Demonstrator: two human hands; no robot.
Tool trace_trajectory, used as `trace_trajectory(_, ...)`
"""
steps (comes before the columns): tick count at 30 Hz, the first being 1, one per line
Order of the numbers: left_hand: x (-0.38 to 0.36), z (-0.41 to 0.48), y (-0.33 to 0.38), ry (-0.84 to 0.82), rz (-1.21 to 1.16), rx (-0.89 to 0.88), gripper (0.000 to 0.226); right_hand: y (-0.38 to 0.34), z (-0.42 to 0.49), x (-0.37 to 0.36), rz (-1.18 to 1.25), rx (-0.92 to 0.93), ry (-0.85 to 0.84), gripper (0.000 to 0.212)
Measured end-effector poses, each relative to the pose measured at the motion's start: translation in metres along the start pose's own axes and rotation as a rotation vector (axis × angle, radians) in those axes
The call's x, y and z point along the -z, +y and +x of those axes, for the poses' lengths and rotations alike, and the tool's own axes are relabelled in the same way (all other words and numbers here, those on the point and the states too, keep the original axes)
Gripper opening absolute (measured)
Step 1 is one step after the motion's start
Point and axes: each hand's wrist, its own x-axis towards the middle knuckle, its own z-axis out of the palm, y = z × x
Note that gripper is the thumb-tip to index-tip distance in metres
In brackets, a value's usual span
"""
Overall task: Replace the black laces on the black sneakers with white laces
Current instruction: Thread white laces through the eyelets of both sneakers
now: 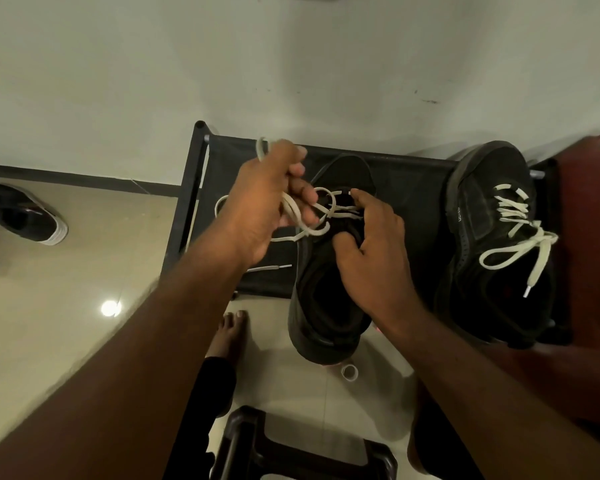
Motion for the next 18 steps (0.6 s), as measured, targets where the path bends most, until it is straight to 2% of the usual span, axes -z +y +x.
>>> trace_trajectory(3, -0.005, 0.003, -0.014, -0.007, 0.769, -0.07, 0.028, 0.0, -0.001, 0.0, -0.001, 0.0, 0.002, 0.059)
trace_trajectory(4, -0.007, 0.003, -0.02, -0.032, 0.924, -0.083, 0.028, 0.0, -0.001, -0.001, -0.005, 0.002, 0.005, 0.059)
trace_trajectory(6, -0.01, 0.002, -0.027, -0.059, 1.035, -0.06, 0.026, 0.001, 0.0, -0.002, -0.014, 0.001, 0.008, 0.064)
trace_trajectory(8, -0.012, 0.002, -0.028, -0.036, 1.057, -0.055, 0.022, 0.0, 0.0, -0.002, -0.015, -0.007, 0.004, 0.068)
trace_trajectory(13, -0.01, 0.004, -0.027, -0.071, 0.926, -0.031, 0.025, 0.0, -0.001, -0.002, -0.013, -0.005, 0.005, 0.067)
trace_trajectory(16, -0.01, -0.002, -0.016, -0.084, 0.666, 0.004, 0.027, 0.001, -0.001, -0.002, -0.011, -0.005, 0.003, 0.061)
trace_trajectory(18, -0.013, -0.006, -0.006, -0.069, 0.476, -0.075, 0.026, 0.0, -0.001, -0.002, -0.008, -0.004, -0.001, 0.062)
